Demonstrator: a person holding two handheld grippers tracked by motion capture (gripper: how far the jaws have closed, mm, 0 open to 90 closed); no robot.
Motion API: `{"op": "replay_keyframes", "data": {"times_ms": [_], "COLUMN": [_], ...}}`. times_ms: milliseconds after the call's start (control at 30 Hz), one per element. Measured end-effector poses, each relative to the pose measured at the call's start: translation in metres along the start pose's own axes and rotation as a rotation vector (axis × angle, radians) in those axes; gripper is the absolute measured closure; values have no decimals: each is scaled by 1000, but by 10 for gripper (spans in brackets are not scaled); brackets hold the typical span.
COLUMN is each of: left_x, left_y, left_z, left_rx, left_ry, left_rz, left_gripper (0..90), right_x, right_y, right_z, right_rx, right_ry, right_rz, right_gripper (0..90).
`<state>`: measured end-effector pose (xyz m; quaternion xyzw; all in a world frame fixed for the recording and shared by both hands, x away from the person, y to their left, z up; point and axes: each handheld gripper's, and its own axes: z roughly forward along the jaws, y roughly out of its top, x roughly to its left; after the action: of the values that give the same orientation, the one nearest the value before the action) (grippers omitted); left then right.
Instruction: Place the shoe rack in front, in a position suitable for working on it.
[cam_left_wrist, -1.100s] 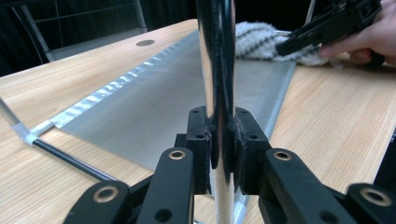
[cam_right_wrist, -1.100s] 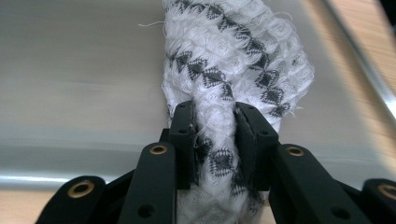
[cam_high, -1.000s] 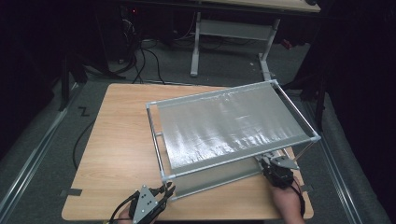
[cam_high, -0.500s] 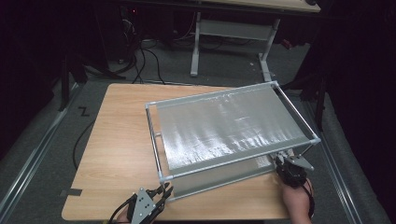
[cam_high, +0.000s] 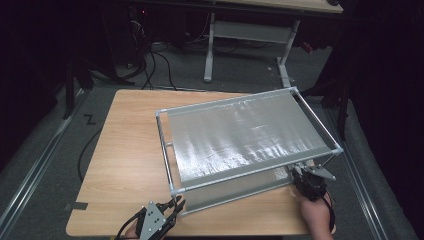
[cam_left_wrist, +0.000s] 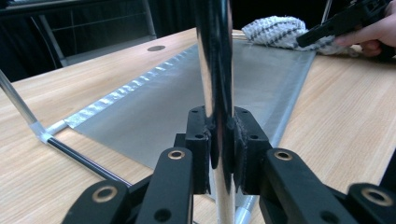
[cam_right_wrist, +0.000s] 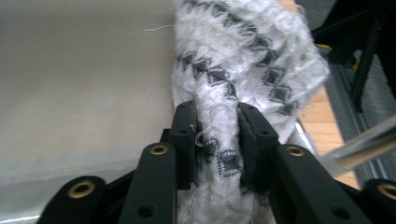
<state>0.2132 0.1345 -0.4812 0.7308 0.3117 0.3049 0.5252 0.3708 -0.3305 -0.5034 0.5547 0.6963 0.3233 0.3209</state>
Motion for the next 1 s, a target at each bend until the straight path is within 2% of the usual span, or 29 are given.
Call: {"op": "replay_keyframes", "data": {"times_ms": [133, 367, 433, 600, 933, 1000], "left_x": [0, 1, 1, 1, 1, 1], "left_y": [0, 0, 0, 0, 0, 0], "left_z": [0, 0, 0, 0, 0, 0], "left_rx": [0, 1, 0, 1, 2, 3], "left_ry": [2, -4, -8, -11, -7, -5], "left_rz": [1, -7, -8, -8, -6, -7], "left_gripper": [786, 787, 788, 789, 788, 788], "right_x": [6, 22, 28, 54, 107, 118], "right_y": [-1, 0, 0, 1, 2, 2], "right_z": [-1, -3, -3, -5, -11, -13], "right_rx": [0, 9, 7, 11, 13, 21], "right_ry": [28, 75, 87, 130, 260, 282], "right_rz": [-29, -36, -60, -91, -177, -180], "right_gripper": [667, 669, 669, 669, 661, 659]}}
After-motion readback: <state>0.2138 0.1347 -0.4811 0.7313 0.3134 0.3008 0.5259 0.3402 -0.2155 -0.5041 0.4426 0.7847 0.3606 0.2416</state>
